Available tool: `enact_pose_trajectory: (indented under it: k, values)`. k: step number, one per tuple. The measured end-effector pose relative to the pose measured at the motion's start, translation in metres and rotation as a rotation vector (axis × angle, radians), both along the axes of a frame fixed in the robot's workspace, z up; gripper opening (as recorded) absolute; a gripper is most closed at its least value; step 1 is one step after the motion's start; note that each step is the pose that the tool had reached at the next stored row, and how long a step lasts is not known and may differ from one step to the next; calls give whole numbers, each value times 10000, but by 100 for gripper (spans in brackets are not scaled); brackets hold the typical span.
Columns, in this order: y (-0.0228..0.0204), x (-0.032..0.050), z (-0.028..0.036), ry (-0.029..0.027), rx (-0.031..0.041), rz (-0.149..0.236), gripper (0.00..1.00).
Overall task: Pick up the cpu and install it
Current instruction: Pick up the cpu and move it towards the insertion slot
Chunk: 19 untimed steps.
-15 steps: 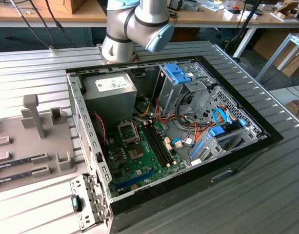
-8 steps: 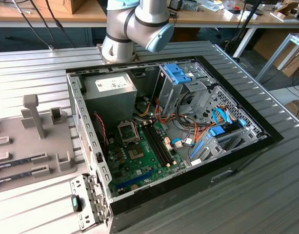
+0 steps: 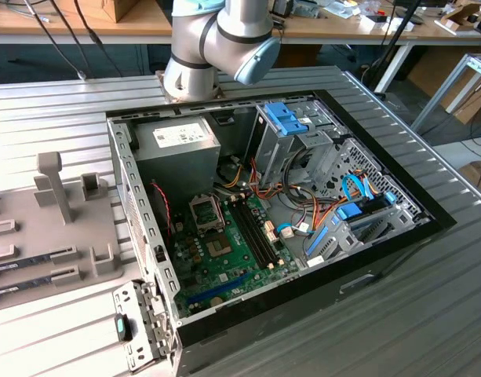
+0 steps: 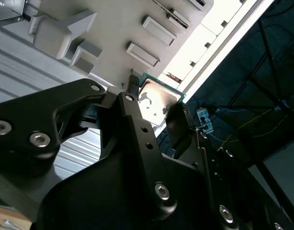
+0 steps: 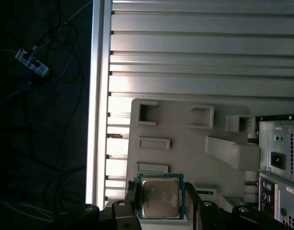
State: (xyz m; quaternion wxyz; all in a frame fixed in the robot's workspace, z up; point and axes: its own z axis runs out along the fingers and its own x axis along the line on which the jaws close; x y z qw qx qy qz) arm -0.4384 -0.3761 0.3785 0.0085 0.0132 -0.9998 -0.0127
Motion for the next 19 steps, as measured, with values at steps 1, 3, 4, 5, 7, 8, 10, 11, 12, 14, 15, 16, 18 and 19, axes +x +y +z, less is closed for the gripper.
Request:
enact_pose_trajectory:
  k: [1,3,4,5,7,8,10,11,12,14,15,16,18,19]
  values:
    - [0,0,12,1,0,0,47]
    - [0,0,30,1,0,-1,47]
    - [0,1,38,1,0,0,47]
    - [0,1,46,0,1,0,47]
    - [0,1,63,1,0,-1,47]
    - [0,1,77,1,0,0,47]
    - [0,1,103,0,0,0,47]
    - [0,2,113,0,1,0,47]
    - [0,2,127,1,0,0,47]
    - [0,2,153,1,0,-1,47]
    - [0,2,167,0,0,0,47]
    - [0,2,178,1,0,0,47]
    - [0,2,204,1,0,0,47]
    - [0,2,220,0,0,0,47]
